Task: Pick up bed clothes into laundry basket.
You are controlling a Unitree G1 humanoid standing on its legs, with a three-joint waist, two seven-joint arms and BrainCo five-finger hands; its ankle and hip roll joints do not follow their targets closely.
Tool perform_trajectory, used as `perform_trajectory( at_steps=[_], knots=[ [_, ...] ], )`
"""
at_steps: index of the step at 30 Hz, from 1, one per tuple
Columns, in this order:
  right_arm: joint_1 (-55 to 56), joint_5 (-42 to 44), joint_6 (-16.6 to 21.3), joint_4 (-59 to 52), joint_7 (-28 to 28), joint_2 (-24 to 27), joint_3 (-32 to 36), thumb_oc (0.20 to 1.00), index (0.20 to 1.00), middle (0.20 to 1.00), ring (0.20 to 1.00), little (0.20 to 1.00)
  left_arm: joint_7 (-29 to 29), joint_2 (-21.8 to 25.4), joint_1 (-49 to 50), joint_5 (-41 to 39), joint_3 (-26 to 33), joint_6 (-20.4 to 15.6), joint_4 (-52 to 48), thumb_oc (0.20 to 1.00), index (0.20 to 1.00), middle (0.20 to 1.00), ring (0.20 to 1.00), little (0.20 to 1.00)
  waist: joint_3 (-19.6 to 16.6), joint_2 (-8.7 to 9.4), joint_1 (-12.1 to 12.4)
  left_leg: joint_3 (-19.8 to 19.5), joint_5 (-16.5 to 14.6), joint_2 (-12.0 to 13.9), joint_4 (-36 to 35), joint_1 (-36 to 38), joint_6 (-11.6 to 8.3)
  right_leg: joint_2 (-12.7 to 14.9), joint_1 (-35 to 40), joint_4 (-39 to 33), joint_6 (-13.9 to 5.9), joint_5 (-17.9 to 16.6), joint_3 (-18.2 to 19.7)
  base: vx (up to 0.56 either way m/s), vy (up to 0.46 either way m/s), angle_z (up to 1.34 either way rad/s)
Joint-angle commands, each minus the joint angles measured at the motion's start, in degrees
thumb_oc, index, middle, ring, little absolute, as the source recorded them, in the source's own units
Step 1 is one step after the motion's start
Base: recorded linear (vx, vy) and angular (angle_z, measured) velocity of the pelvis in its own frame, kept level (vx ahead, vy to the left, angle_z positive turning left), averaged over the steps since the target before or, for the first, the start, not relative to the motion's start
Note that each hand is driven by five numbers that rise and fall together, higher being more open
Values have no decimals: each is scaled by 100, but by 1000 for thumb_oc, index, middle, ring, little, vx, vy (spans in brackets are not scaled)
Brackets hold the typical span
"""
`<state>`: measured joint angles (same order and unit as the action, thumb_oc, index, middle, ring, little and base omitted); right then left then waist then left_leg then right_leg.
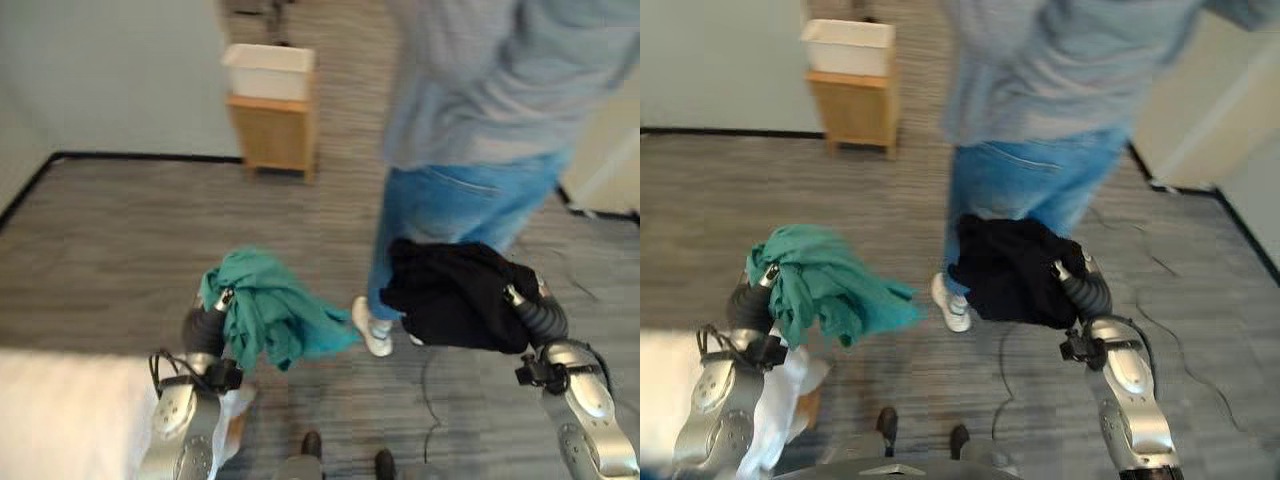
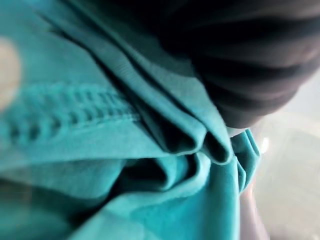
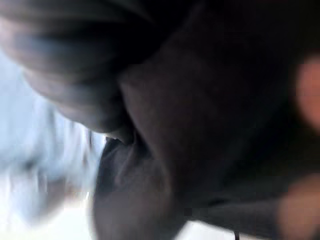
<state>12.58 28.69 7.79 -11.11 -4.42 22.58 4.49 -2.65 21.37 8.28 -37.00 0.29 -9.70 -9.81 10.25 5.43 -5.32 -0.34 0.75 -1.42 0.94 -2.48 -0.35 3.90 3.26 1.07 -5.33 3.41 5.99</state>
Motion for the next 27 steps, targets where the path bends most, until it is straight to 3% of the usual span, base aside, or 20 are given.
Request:
perform_trajectory(
  at_steps=[1,13,14,27],
  knots=[
    [-280,-67,335,-361,-10,-36,85,200,200,200,200,200,27,-62,-24,117,37,-345,-320,200,200,200,200,200,-371,-311,-72,434,-103,219,-153,384,40,-319,-384,77,57,-318,-219,80,49,-36],
    [-275,-123,269,-333,4,-20,-4,200,200,200,200,200,54,-110,214,162,-88,-186,-272,200,200,200,200,200,-593,-341,-133,663,-213,243,-384,750,59,-389,-171,-196,32,-366,-83,79,6,-11],
    [-263,344,67,1753,143,-315,-409,200,200,200,200,200,392,-128,-473,709,-806,147,1348,200,200,200,200,200,-476,-330,380,727,-292,436,144,412,-81,315,-30,100,-102,-30,-1591,34,-5,-8],
    [-231,254,-59,1830,82,-329,-576,200,200,200,200,200,436,-145,-159,738,-668,222,1273,200,200,200,200,200,-613,-324,463,628,-257,426,-20,538,-84,283,129,54,-95,-17,-1695,22,-12,10]
  ],
)
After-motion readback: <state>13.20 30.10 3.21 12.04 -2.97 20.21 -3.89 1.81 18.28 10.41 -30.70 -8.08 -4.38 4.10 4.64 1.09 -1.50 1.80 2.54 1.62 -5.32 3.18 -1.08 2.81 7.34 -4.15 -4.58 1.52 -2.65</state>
